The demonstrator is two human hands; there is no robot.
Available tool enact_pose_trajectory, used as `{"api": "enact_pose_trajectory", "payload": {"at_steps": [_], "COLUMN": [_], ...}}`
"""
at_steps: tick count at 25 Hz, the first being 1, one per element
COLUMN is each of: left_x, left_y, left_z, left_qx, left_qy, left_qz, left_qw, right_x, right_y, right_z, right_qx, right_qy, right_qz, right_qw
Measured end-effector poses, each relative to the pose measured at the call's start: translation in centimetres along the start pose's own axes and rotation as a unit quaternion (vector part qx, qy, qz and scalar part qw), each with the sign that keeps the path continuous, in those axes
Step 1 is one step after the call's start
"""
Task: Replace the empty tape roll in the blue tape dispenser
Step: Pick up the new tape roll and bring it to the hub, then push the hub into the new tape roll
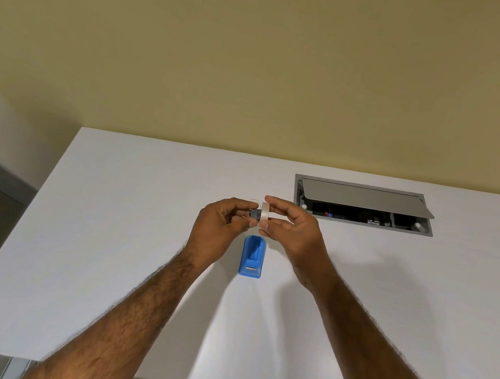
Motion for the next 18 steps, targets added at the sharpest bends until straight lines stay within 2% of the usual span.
{"api": "enact_pose_trajectory", "payload": {"at_steps": [8,18], "left_x": [-0.42,-0.76], "left_y": [0.34,-0.23], "left_z": [0.36,0.44], "left_qx": [0.008,0.032], "left_qy": [0.02,-0.024], "left_qz": [-0.034,0.041], "left_qw": [0.999,0.998], "right_x": [0.41,0.62], "right_y": [-0.07,0.4], "right_z": [0.06,-0.32], "right_qx": [0.017,0.015], "right_qy": [-0.009,-0.024], "right_qz": [0.004,0.032], "right_qw": [1.0,0.999]}}
Point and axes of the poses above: each hand's wrist, its own z-axis towards the middle knuckle, its own y-axis out of the back of the hand, x = y × z, the point moved 4 cm from there along z, towards the middle knuckle, and after that the axes turned 12 degrees about -x, right-handed, at the moved point
